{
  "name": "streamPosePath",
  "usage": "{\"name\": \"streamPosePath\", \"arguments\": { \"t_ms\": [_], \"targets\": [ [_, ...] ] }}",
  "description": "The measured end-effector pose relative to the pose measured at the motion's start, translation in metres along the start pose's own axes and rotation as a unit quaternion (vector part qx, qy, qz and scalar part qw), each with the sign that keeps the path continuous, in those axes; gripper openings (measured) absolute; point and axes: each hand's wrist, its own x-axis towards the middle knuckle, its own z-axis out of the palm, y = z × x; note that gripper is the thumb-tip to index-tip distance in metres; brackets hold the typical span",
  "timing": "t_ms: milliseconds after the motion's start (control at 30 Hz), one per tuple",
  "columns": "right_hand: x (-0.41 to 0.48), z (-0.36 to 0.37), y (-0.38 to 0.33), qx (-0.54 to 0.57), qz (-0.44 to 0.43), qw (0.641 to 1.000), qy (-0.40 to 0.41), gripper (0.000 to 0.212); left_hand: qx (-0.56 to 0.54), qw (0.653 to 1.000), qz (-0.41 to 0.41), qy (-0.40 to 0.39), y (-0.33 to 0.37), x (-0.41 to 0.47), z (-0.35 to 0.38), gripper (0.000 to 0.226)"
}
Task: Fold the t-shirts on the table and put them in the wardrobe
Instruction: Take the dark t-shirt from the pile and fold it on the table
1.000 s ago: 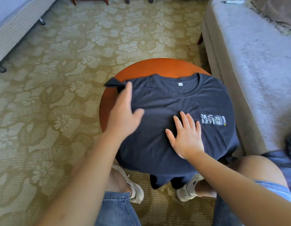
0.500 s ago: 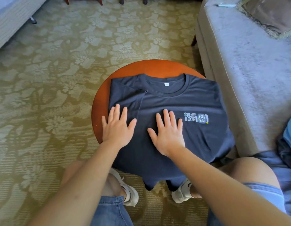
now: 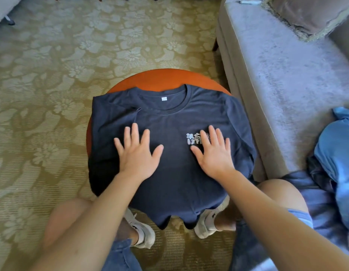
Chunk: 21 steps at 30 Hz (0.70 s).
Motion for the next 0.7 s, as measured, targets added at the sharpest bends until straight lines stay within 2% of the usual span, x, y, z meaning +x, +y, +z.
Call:
{"name": "streamPosePath", "arguments": {
  "t_ms": [100, 200, 233, 333, 400, 500, 633, 700],
  "targets": [
    [-0.003, 0.001, 0.014, 0.044, -0.015, 0.998, 0.044, 0.060, -0.002, 0.998, 0.063, -0.018, 0.050, -0.001, 0.012, 0.073],
    [0.005, -0.011, 0.044, 0.105, 0.095, 0.974, 0.176, 0.059, 0.013, 0.997, 0.073, -0.026, 0.063, 0.000, 0.022, 0.073],
    [0.007, -0.017, 0.056, 0.123, 0.144, 0.963, 0.193, 0.061, 0.013, 0.997, 0.069, -0.025, 0.061, 0.002, 0.022, 0.073],
    [0.010, -0.027, 0.084, 0.238, 0.249, 0.932, 0.112, 0.064, 0.019, 0.997, 0.066, -0.024, 0.054, 0.011, 0.020, 0.074],
    [0.011, -0.028, 0.088, 0.303, 0.272, 0.912, 0.048, 0.070, 0.024, 0.997, 0.066, -0.022, 0.051, 0.015, 0.018, 0.074],
    [0.011, -0.027, 0.089, 0.369, 0.311, 0.876, 0.004, 0.075, 0.027, 0.997, 0.064, -0.023, 0.044, 0.017, 0.018, 0.074],
    [0.010, -0.023, 0.097, 0.467, 0.376, 0.800, -0.027, 0.081, 0.030, 0.998, 0.057, -0.025, 0.038, 0.018, 0.016, 0.074],
    [0.007, -0.024, 0.101, 0.532, 0.390, 0.752, -0.010, 0.069, 0.029, 0.998, 0.051, -0.027, 0.036, 0.016, 0.016, 0.073]
  ]
}}
